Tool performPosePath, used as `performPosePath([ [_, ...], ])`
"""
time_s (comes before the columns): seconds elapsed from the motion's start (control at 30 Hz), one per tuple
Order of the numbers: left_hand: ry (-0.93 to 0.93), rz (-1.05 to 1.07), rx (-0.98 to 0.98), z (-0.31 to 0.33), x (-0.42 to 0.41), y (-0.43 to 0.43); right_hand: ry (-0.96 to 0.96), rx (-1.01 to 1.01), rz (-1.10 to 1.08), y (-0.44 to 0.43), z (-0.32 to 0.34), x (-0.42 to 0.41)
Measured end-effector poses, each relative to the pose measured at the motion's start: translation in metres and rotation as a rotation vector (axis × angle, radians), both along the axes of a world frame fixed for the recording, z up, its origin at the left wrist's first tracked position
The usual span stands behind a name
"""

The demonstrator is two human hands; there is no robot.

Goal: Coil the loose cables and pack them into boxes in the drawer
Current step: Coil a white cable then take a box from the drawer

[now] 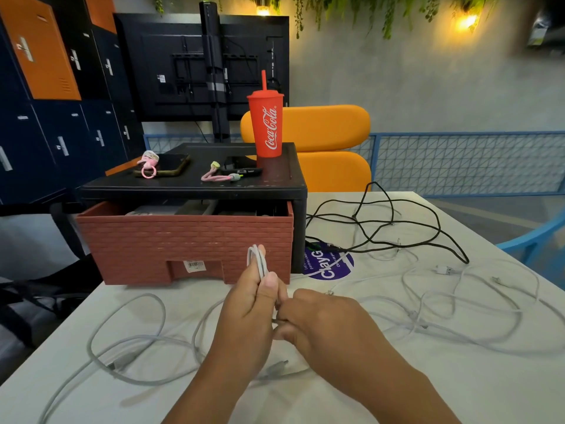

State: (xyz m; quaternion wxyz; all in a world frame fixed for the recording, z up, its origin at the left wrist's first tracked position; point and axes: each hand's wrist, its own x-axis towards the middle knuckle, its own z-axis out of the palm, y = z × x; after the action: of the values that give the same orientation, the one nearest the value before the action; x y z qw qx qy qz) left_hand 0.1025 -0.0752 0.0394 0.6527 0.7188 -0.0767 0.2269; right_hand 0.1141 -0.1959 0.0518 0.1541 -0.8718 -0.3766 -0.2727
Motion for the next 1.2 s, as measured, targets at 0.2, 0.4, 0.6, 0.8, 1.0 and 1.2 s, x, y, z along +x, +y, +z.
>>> performPosePath([
  [0.2,-0.015,0.040,0.287,0.002,-0.006,-0.002,-0.007,0.113,-0.002,-0.011,-0.002,0.006],
  [0.4,0.035,-0.125,0.109,0.001,-0.009,0.000,-0.105,0.307,-0.144,-0.023,0.003,0.016],
  [0.6,0.126,-0.260,-0.298,0.016,-0.013,-0.002,-0.005,0.448,-0.157,-0.028,0.005,0.014],
  [0.8,0.242,-0.428,-0.771,0.022,-0.015,0.000,0.328,0.453,0.051,-0.022,0.008,0.004],
  [1.0,0.304,-0.432,-0.741,0.022,-0.012,0.001,0.275,0.259,-0.103,-0.016,0.007,0.001],
  [1.2,0.336,-0.451,-0.451,0.019,-0.008,0.014,0.257,0.161,-0.170,-0.024,0.008,0.006],
])
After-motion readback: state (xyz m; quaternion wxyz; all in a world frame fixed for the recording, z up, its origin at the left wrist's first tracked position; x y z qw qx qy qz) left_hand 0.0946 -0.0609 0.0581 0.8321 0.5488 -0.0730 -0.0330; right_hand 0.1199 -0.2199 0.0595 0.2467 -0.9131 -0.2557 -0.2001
